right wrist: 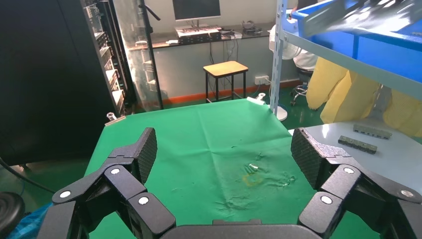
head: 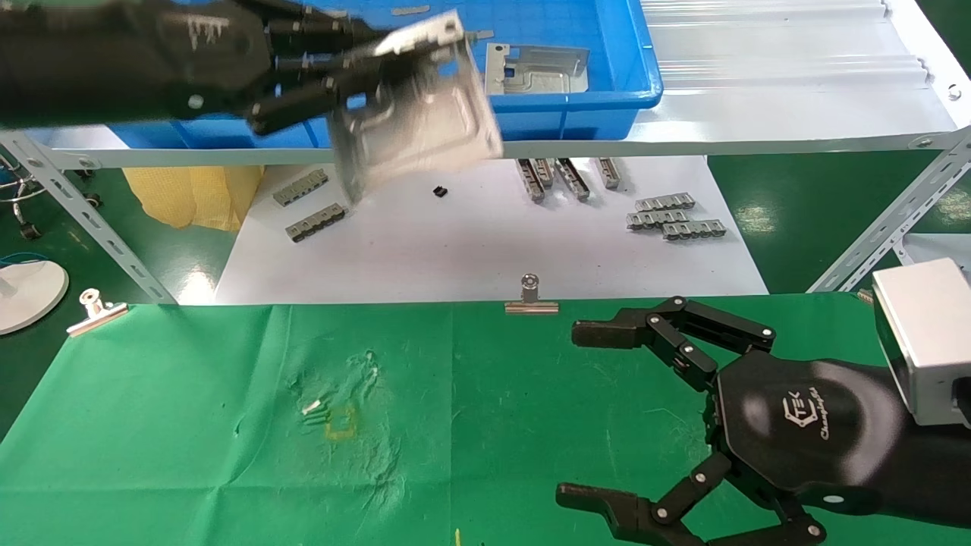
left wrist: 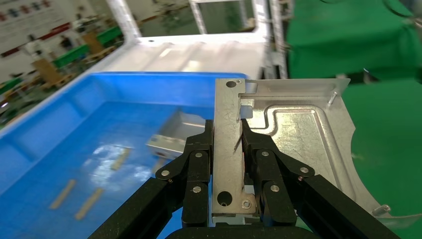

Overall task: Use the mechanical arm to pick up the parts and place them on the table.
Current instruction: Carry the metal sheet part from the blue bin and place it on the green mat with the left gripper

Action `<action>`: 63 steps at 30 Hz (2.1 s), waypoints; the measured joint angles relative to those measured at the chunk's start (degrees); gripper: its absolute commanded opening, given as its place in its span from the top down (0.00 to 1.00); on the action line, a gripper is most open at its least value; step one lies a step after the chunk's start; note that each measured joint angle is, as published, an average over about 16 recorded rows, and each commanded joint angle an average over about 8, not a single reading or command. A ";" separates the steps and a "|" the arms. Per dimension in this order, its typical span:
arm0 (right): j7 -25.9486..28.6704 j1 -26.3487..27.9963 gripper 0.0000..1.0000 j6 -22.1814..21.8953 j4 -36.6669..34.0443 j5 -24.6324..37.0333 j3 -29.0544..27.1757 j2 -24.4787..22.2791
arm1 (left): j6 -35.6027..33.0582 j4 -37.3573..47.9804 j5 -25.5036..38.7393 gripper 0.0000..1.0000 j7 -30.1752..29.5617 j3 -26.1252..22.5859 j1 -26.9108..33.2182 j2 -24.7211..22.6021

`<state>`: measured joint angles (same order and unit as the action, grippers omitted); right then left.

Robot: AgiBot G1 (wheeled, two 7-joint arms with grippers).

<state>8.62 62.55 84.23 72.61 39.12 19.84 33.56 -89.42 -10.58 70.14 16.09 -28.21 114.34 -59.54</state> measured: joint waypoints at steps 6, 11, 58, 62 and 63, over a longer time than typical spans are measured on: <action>0.00 0.00 0.00 0.00 0.00 0.00 0.01 0.00 | -2.50 -5.91 -1.26 1.00 2.12 -3.87 -4.87 4.36; 0.00 0.00 0.00 0.00 0.00 -0.01 0.01 0.00 | -2.31 -9.86 -2.19 1.00 3.31 -8.34 -9.32 7.13; -0.02 0.01 0.00 -0.02 0.00 -0.03 0.05 -0.02 | 0.40 7.73 -0.18 0.00 22.42 -17.30 -14.73 1.11; -0.03 0.01 0.00 -0.03 -0.01 -0.04 0.05 -0.02 | -1.37 8.53 -2.73 0.00 20.39 -15.71 -15.25 1.69; -0.03 0.01 0.00 -0.03 -0.01 -0.04 0.05 -0.02 | -1.72 8.71 -3.31 0.00 19.88 -15.35 -15.40 1.81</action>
<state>8.59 62.55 84.21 72.61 39.08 19.89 33.54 -91.14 -1.87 66.83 35.98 -43.56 98.94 -57.73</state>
